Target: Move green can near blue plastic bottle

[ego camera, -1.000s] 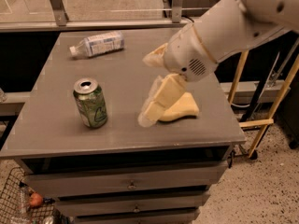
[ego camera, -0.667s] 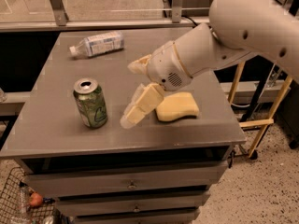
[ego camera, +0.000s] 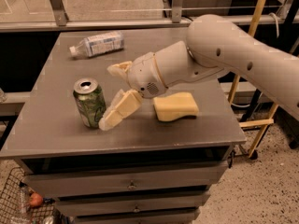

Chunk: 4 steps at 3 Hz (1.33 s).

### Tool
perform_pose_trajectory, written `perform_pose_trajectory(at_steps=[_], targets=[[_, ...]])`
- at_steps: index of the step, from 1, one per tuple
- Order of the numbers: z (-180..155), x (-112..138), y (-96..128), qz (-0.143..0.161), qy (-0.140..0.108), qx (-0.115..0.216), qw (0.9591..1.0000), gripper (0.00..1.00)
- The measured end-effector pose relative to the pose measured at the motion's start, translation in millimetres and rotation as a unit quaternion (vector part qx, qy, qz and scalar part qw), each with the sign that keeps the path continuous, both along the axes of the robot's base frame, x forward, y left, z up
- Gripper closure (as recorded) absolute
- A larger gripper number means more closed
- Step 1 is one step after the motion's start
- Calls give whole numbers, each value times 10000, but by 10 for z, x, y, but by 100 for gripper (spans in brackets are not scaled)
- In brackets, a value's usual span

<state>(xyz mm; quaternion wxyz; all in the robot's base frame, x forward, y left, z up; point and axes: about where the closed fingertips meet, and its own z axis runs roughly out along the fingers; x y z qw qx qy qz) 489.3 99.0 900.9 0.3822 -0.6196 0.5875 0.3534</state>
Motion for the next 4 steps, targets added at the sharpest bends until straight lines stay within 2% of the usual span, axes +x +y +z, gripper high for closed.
perform_pose_trajectory(at_steps=[1,2,4], targets=[[-74,-5,209,15,-28,269,9996,0],[-107,35,359,9,-78,472,9989,16],[-86,129,427,-13,-170,774,9969,64]])
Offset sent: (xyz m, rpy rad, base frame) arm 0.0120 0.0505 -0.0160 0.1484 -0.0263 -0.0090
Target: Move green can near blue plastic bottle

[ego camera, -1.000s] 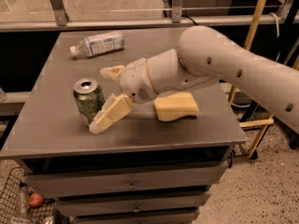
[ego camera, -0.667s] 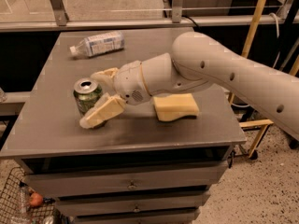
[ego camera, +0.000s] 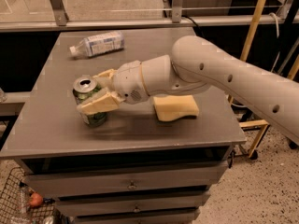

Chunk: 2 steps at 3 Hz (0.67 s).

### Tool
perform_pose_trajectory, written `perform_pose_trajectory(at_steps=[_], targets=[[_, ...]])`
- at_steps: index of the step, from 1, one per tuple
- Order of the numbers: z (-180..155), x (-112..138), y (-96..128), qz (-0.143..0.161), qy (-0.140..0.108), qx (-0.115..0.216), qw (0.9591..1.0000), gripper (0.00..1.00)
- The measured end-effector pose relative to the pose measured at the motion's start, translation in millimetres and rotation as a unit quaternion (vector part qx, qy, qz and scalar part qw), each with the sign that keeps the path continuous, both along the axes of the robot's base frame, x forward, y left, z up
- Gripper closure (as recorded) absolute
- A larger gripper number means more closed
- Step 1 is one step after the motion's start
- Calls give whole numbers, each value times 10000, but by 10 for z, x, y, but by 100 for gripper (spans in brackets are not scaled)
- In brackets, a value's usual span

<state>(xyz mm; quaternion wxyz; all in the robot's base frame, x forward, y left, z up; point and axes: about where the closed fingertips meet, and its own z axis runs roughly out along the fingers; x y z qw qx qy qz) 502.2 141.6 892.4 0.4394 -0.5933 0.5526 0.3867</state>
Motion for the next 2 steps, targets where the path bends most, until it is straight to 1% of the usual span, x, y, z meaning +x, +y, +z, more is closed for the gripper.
perform_pose_trajectory(at_steps=[1,2], targets=[[124,97,-161,-82,-127,131,9998,88],[225,304,-540,-394,-169,100,9990,100]])
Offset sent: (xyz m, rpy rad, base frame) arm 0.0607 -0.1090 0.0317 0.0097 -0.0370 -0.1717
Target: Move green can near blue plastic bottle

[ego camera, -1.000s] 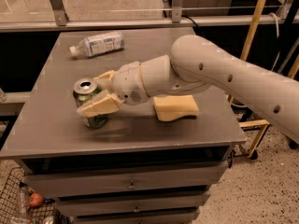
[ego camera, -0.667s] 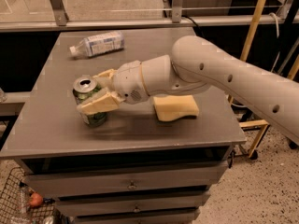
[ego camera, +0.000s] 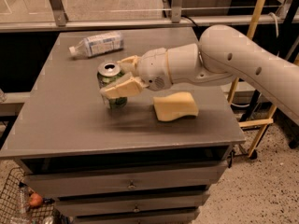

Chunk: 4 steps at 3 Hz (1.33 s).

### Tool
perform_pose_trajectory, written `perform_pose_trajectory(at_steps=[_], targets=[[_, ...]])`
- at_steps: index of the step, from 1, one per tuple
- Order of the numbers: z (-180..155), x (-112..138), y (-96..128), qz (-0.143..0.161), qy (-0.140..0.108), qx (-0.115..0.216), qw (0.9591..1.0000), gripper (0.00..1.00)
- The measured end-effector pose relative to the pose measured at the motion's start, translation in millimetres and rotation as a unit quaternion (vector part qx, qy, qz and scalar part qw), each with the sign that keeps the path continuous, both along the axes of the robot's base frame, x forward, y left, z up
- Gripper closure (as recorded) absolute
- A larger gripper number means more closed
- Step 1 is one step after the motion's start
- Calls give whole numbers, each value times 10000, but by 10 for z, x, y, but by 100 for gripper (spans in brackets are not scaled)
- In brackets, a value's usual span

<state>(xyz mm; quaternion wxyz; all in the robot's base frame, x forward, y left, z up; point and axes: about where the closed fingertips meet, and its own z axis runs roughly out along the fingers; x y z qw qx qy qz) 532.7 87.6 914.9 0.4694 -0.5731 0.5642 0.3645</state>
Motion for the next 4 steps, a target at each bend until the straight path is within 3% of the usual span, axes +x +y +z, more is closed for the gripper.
perform_pose_trajectory(at_steps=[1,2,4], targets=[[32,265,-449,-480,33,-95,9988,100],[86,437,-906,-1034,32,-117,9946,100],[100,538,-896,-1218,-41,-61,9925,100]])
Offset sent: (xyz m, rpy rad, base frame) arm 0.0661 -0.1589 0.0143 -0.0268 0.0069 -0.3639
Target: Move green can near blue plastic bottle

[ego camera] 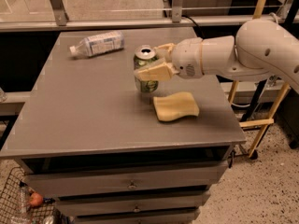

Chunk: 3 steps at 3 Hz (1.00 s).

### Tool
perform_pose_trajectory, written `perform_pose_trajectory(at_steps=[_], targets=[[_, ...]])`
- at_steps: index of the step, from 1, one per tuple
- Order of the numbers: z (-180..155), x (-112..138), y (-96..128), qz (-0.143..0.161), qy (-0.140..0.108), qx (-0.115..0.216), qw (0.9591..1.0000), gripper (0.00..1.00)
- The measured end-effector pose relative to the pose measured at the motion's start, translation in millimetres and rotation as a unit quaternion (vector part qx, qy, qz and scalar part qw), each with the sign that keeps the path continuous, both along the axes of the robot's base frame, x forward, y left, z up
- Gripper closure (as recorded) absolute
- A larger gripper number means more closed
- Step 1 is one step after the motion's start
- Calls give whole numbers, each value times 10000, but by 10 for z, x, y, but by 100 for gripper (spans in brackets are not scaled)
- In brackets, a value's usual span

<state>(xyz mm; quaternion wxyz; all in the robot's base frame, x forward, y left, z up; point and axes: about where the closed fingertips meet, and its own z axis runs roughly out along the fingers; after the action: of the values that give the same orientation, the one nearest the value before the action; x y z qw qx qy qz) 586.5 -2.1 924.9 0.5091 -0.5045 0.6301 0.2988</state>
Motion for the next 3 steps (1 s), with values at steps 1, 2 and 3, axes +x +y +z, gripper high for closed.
perform_pose_trajectory(at_steps=[1,2,3], targets=[[47,296,73,-182,-64,52,9998,100],[186,736,253,-330,-197,89,9992,100],[276,1080,412,-407,-279,69,9988,100]])
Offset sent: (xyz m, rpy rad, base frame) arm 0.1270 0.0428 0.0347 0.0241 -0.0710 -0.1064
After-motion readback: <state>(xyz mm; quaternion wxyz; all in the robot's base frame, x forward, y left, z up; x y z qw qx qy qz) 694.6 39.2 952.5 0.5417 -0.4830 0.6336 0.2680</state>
